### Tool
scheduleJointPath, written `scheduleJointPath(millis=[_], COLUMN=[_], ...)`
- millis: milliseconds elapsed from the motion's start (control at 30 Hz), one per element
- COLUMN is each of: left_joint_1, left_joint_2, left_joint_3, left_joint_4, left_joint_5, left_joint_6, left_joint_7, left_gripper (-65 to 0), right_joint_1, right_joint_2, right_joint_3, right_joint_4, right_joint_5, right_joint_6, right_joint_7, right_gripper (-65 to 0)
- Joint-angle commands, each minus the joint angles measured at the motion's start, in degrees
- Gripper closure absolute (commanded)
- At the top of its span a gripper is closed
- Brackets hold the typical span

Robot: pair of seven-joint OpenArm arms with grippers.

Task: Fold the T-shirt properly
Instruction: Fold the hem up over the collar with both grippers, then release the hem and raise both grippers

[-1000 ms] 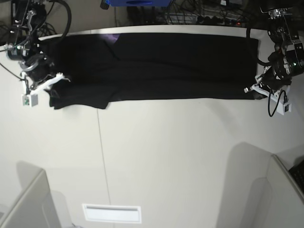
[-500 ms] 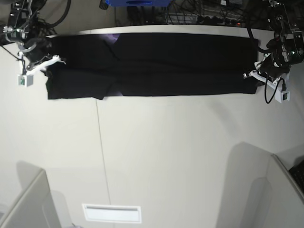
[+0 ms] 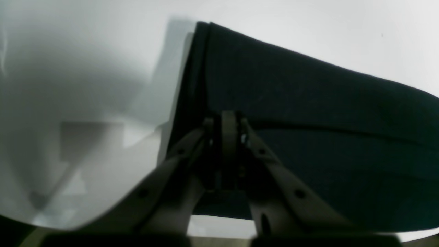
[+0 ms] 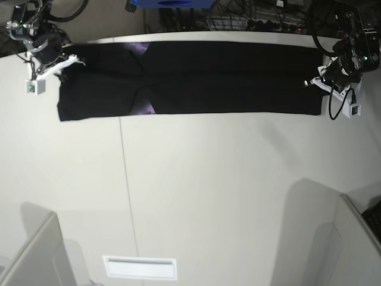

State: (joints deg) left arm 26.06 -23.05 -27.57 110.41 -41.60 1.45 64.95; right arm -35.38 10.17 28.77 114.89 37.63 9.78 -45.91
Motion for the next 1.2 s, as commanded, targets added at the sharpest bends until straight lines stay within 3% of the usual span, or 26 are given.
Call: scheduleJointPath(millis=[0,600,833,967,1000,1167], left_joint_1=[0.35,1.58,1.58,2.64,2.64,3.08], left_joint_2=[-0.82,-1.87,-1.79,-1.87,-1.87,-1.87], left_joint_3=[-0.52,-3.06,-3.42,-3.59,-3.59,-3.77], left_joint_4=[1.02,0.84,0.75,0.93,0.84,0.84], left_joint_5=[-0.02,0.15,0.33,0.15,0.15,0.15], left_joint_6=[-0.09,-0.09,-0.09,-0.09,-0.09,-0.09], left_joint_7=[-0.73,-0.73,-0.73,-0.73,-0.73,-0.73], left_gripper=[0.0,0.0,0.0,0.0,-2.0,-38.8], right_joint_1=[-0.71,-1.06,-0.71,-0.98,-0.98,-0.98], right_joint_2=[0.51,-0.55,-0.64,-0.64,-0.64,-0.64], right_joint_3=[0.19,0.46,0.72,0.81,0.81,0.81], right_joint_4=[1.11,0.67,0.67,0.67,0.67,0.67], right_joint_5=[0.22,-0.13,-0.13,-0.13,-0.13,-0.13], right_joint_6=[0.46,0.28,0.28,0.28,0.28,0.20], right_joint_7=[1.03,1.03,-4.33,-4.16,-4.16,-4.16], right_gripper=[0.0,0.0,0.0,-8.7,-8.4,-9.0])
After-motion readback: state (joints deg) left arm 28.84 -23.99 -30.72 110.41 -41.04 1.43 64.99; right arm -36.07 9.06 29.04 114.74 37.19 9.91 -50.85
